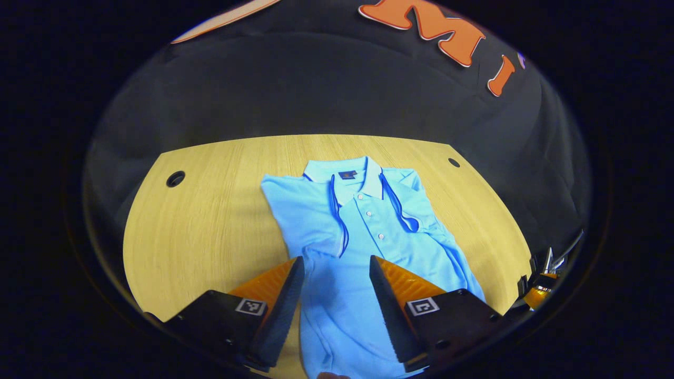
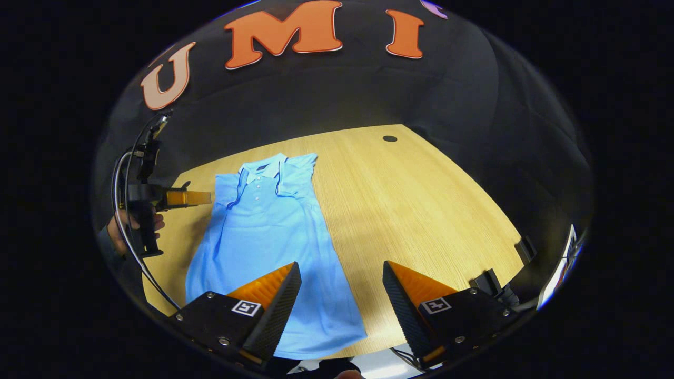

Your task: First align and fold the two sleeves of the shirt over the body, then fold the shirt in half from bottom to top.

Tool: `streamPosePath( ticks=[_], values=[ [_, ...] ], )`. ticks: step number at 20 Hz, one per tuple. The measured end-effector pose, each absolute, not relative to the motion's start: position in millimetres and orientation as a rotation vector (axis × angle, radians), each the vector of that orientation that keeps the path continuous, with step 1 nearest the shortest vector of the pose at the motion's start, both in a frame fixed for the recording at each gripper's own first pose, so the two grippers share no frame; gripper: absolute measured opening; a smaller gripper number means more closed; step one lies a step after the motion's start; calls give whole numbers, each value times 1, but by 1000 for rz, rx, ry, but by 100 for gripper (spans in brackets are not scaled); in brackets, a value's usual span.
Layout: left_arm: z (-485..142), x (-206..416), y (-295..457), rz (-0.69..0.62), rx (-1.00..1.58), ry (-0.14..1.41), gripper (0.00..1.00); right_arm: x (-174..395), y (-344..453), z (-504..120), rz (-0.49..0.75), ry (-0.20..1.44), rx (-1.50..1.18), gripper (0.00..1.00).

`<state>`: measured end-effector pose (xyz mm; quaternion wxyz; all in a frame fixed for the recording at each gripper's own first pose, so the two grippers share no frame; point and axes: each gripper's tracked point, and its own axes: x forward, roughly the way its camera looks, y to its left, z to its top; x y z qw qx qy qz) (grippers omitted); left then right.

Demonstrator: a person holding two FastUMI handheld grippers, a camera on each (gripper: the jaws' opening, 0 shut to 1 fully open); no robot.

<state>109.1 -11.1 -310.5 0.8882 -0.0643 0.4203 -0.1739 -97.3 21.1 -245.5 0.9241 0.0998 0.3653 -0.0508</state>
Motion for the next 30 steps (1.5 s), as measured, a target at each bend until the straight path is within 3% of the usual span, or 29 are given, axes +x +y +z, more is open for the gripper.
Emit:
streamPosePath(
  ticks=[4,6,19,24,30],
  values=[
    [-305,49,7,-310,-153,882,89,-116,28,-257,-28,772,180,95],
    [-307,21,18,-271,-153,889,100,-126,30,-266,13,791,149,95],
    [-362,-139,57,-172,-75,997,100,-183,48,-339,133,929,81,95],
    [-387,-170,64,-172,57,1019,100,-191,50,-362,133,970,76,95],
    [-394,-170,69,-138,-19,979,100,-185,52,-365,120,958,47,96]
  ],
)
